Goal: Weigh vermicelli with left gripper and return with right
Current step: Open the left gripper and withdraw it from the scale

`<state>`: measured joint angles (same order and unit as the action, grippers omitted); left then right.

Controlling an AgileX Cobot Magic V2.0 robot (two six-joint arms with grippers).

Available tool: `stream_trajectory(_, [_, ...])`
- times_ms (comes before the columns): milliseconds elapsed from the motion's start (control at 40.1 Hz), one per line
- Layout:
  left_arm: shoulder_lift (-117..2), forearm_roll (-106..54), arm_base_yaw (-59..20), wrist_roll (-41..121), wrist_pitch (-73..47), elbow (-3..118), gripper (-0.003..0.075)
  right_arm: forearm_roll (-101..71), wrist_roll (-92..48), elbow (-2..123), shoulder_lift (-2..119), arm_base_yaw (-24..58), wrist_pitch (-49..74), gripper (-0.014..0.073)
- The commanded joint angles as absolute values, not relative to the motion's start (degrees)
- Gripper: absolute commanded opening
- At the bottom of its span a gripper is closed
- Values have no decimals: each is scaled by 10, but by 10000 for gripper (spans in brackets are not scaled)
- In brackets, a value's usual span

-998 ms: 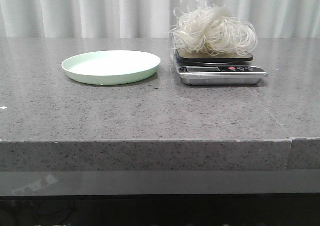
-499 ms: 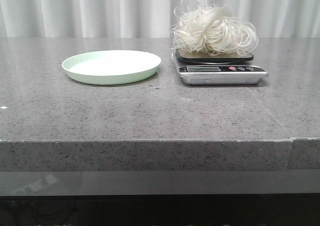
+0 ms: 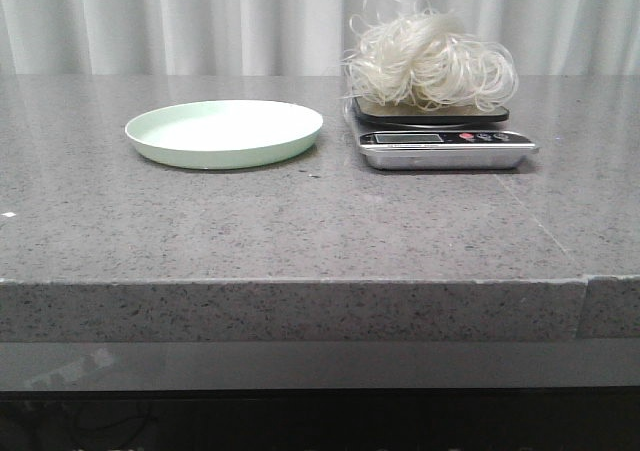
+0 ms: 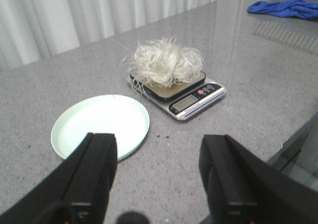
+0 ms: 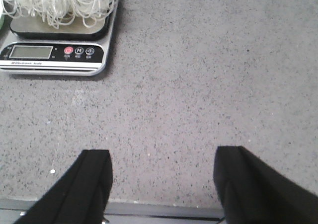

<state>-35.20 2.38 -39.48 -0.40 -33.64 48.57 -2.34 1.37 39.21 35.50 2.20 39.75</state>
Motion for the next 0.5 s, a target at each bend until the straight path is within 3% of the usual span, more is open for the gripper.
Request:
stream_trajectory(0, [-336, 19, -395, -10, -292, 480, 461, -25, 11, 416, 376, 23, 336, 554])
stream_trajectory(474, [-333, 19, -395, -10, -296, 477, 461, -27, -21, 612, 637, 130, 346, 553])
